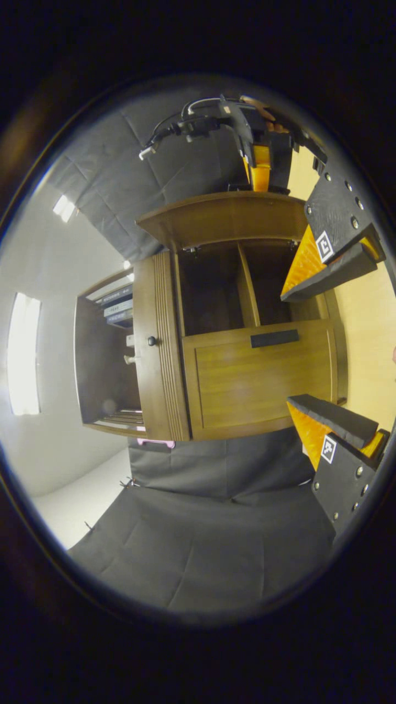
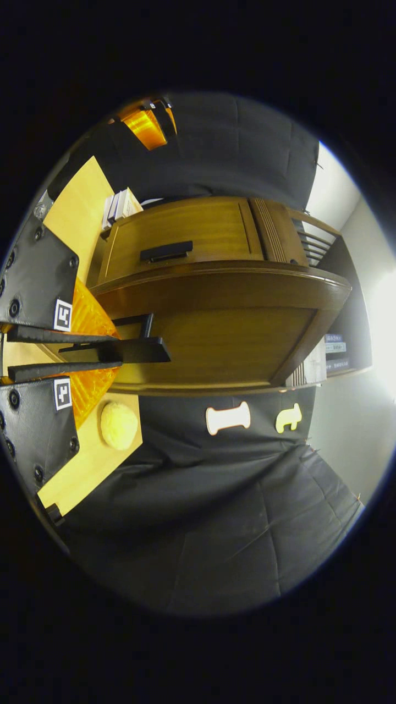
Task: Open the right door of the double-door shoe cabinet with the right hand, and open the left door with the left hand.
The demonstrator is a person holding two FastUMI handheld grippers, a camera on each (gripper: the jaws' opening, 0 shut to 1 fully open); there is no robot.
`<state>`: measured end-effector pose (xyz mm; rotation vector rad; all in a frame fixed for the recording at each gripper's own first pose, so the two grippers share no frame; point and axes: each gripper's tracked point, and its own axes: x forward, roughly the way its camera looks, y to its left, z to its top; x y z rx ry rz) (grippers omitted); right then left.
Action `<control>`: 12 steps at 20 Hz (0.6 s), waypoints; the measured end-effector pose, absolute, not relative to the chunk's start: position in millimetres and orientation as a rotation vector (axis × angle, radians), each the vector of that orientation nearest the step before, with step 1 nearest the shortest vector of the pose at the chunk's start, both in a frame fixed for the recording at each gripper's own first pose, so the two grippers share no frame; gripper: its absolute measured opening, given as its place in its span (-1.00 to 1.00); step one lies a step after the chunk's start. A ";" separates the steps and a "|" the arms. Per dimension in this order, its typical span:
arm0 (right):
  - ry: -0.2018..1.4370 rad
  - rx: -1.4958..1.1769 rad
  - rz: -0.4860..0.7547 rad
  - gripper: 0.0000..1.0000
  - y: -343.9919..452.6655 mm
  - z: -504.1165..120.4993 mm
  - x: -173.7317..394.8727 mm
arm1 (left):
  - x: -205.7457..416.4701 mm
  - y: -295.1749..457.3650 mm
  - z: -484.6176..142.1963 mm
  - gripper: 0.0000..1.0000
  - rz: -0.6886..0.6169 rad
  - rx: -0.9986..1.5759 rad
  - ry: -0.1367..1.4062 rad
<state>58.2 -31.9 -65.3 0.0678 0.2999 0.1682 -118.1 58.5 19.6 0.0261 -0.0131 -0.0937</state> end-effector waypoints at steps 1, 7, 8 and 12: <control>0.302 0.072 0.155 -0.74 -39.3 -65.3 58.4 | -118.4 57.6 19.4 1.00 -0.097 0.023 -0.013; 0.295 0.034 0.059 -0.89 -84.0 -62.8 56.6 | -114.3 51.3 18.6 1.00 -0.117 0.013 -0.006; 0.289 0.038 0.043 -0.98 -92.4 -58.9 53.1 | -112.4 50.1 18.6 1.00 -0.120 0.008 -0.006; 0.272 0.041 -0.048 -0.79 -130.5 -51.1 40.9 | -105.9 46.1 16.2 1.00 -0.123 -0.017 -0.002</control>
